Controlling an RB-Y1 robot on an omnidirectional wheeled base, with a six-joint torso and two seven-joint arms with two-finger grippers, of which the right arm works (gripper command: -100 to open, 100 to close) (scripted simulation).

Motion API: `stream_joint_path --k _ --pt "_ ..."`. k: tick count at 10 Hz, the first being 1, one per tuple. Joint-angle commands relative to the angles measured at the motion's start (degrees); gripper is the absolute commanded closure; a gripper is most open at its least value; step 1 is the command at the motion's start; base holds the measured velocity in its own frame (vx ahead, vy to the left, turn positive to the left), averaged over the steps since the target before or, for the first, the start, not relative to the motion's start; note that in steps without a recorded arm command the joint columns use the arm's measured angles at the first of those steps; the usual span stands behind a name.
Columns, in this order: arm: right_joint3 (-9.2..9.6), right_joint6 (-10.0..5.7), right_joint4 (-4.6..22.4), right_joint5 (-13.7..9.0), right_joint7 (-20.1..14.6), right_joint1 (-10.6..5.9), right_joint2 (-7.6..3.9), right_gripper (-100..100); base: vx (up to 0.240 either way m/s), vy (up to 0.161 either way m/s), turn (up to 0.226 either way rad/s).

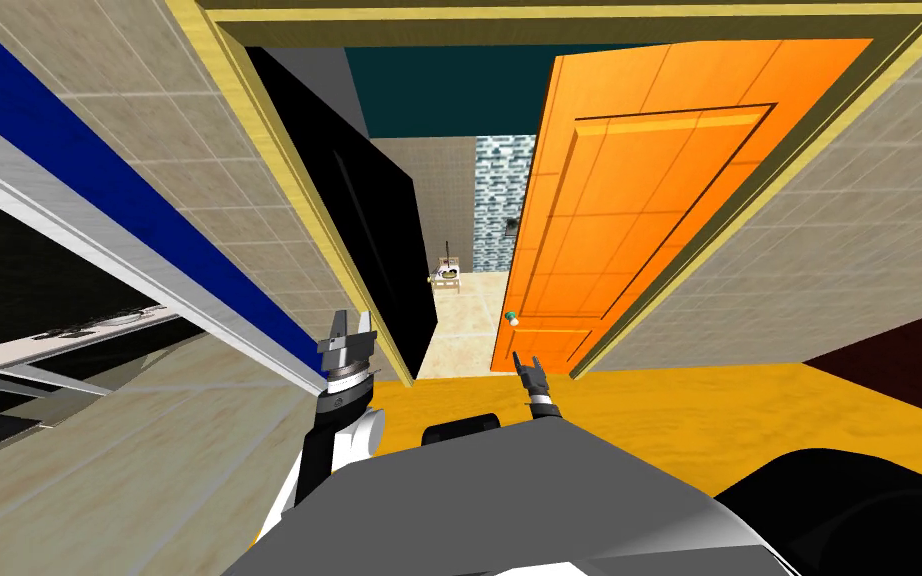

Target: Push the door open

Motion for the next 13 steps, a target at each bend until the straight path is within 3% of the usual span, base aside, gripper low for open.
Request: stream_joint_path --k 1,13 --pt "-0.06 -0.39 1.35 -0.27 2.6 0.02 0.13 -100 0.037 -0.13 0.154" --pt "-0.42 -4.09 11.26 -1.88 16.66 -0.3 0.96 -100 0.022 -0.093 0.113"
